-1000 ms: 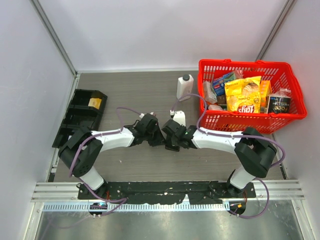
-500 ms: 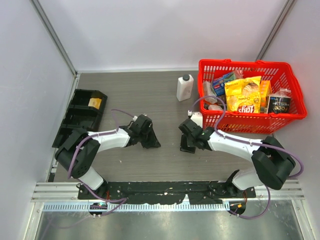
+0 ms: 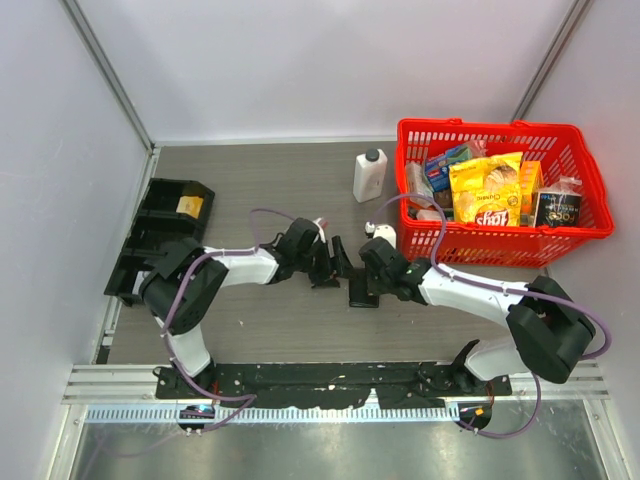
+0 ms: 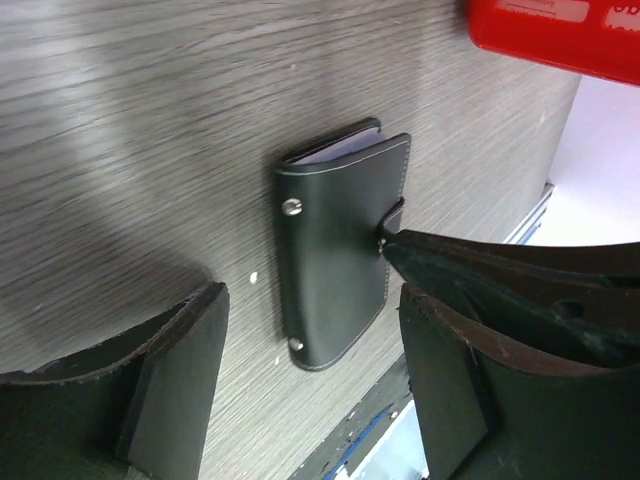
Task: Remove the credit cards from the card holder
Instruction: Open the card holder at the center of the board.
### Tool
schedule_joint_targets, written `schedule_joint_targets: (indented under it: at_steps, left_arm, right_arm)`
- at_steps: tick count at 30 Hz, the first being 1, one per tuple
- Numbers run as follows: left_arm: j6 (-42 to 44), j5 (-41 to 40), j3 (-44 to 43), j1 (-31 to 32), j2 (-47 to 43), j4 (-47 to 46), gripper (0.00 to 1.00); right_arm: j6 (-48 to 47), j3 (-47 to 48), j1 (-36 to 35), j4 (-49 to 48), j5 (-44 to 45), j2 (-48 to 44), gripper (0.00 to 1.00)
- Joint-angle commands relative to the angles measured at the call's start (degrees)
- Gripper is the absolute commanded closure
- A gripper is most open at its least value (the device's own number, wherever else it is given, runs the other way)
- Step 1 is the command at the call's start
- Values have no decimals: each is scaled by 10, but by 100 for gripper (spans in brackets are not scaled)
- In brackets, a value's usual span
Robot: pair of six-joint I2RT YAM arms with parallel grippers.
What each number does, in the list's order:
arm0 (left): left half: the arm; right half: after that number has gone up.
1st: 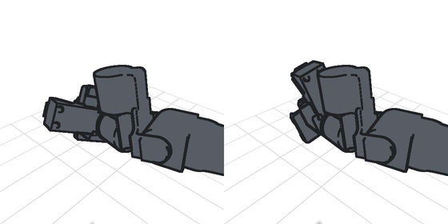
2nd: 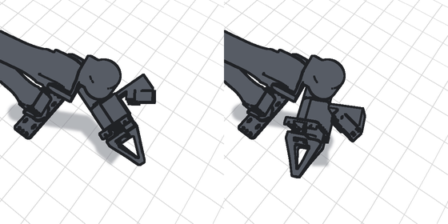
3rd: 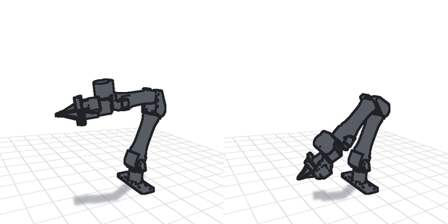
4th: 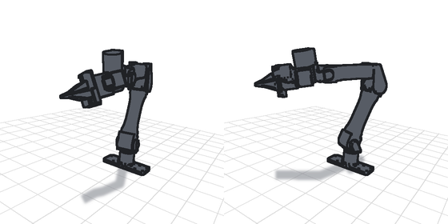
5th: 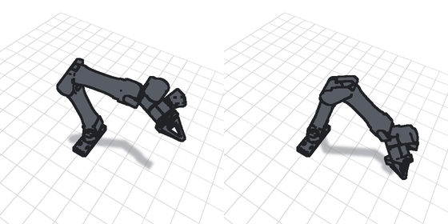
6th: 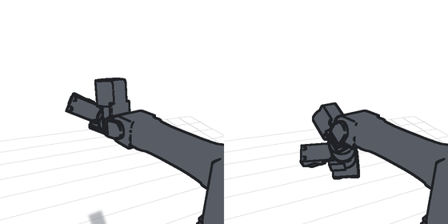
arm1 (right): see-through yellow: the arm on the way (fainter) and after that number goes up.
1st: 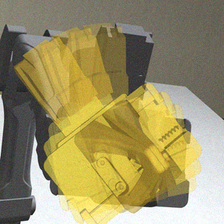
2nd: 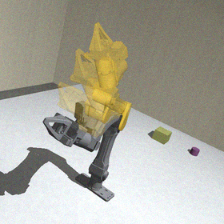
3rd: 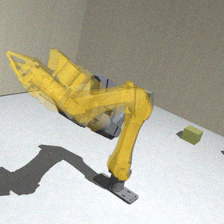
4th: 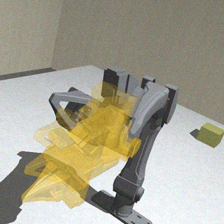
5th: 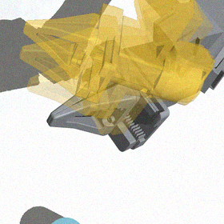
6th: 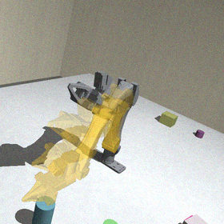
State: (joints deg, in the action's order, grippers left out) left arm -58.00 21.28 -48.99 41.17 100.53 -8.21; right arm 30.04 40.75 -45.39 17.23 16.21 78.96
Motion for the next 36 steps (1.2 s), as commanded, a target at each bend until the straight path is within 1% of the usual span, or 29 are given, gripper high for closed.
schedule_joint_targets:
  at_steps: [1,7,10,11,14,17,18,19,23,26,31,36]
  left_arm:
    - [10,29,-28,10,32,-17,30]
    - [16,25,-30,16,52,7,41]
    - [16,25,-29,21,54,8,45]
    - [16,24,-28,22,52,8,48]
    - [17,20,-27,23,52,10,63]
    - [19,18,-27,23,49,14,84]
    - [22,13,-29,23,47,21,93]
    - [25,5,-28,23,42,33,100]
    - [46,-48,-23,23,10,106,100]
    - [51,-91,-11,13,-10,161,100]
    - [44,-92,27,-19,-45,172,100]
    - [50,-77,43,-40,-67,171,100]
  right_arm:
    - [-10,-11,-2,-48,-30,-13,99]
    - [-10,-16,-1,-55,-32,-11,99]
    - [-14,-17,-1,-59,-35,-13,99]
    - [-14,-17,-1,-60,-35,-12,99]
    - [-15,-17,-1,-64,-39,-10,99]
    - [-15,-16,-1,-67,-42,-9,99]
    - [-14,-15,-1,-66,-40,-7,99]
    - [-14,-13,-2,-62,-39,-6,99]
    - [-11,-6,-1,-29,-9,-11,99]
    - [-6,3,1,2,31,-12,99]
    - [6,12,10,61,73,2,99]
    - [17,15,14,74,61,21,99]
